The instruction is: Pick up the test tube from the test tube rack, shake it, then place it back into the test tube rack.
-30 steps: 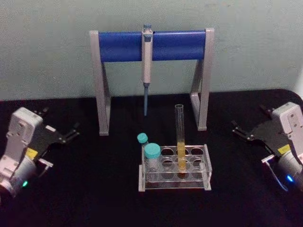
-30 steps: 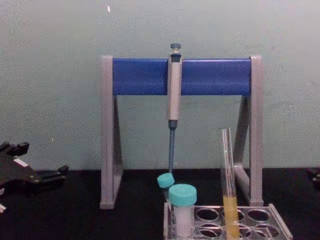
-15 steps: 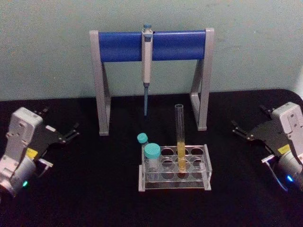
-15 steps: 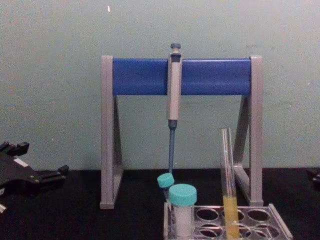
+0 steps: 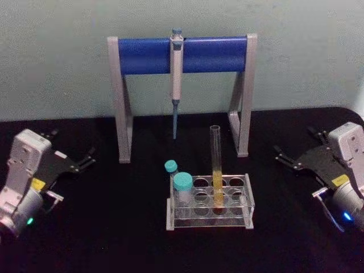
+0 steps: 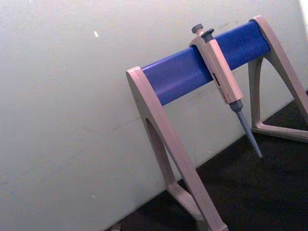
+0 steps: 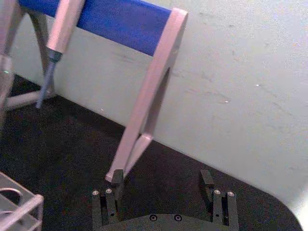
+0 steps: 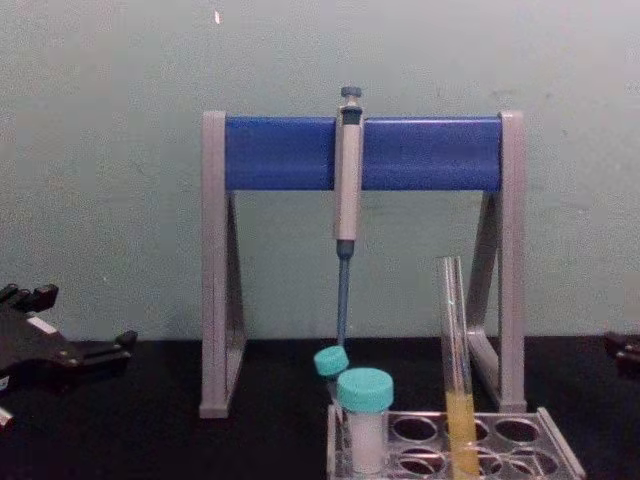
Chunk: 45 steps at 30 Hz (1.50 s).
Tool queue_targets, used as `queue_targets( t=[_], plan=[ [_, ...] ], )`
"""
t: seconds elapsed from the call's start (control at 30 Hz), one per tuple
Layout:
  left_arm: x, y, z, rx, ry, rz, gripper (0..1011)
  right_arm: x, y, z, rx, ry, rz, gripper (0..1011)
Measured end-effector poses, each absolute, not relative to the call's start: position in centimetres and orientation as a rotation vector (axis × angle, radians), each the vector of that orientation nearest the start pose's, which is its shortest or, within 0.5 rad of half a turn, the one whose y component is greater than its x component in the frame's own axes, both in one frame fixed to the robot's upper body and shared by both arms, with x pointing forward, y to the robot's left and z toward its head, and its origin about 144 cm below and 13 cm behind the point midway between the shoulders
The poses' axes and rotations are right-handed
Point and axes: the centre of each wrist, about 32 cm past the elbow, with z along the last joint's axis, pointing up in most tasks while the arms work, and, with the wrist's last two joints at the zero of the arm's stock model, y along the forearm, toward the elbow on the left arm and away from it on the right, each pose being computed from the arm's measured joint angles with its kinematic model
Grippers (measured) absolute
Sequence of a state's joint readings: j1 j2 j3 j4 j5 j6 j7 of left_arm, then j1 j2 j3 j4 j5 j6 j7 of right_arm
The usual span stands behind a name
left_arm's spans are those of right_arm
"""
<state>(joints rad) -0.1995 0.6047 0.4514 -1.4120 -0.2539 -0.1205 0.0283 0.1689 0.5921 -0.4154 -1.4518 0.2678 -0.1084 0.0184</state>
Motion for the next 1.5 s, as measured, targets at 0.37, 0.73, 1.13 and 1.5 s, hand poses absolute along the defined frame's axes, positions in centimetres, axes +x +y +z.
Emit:
queue_targets(
  t=[0.37, 0.73, 1.13, 1.5],
  plan=[
    [48.9, 31.0, 114.0, 0.304, -0.285, 1.248, 1009, 47.5, -29.4, 115.6, -0.202, -0.157, -1.102, 1000],
    [48.9, 31.0, 114.0, 0.304, -0.285, 1.248, 1009, 47.4, -28.1, 116.5, -0.145, -0.033, -0.928, 1000],
    [48.9, 31.0, 114.0, 0.304, -0.285, 1.248, 1010, 49.1, -27.1, 116.9, -0.171, 0.002, -0.800, 1000],
    [48.9, 31.0, 114.0, 0.304, -0.285, 1.248, 1010, 51.1, -26.0, 117.0, -0.176, 0.018, -0.747, 1000]
  ],
)
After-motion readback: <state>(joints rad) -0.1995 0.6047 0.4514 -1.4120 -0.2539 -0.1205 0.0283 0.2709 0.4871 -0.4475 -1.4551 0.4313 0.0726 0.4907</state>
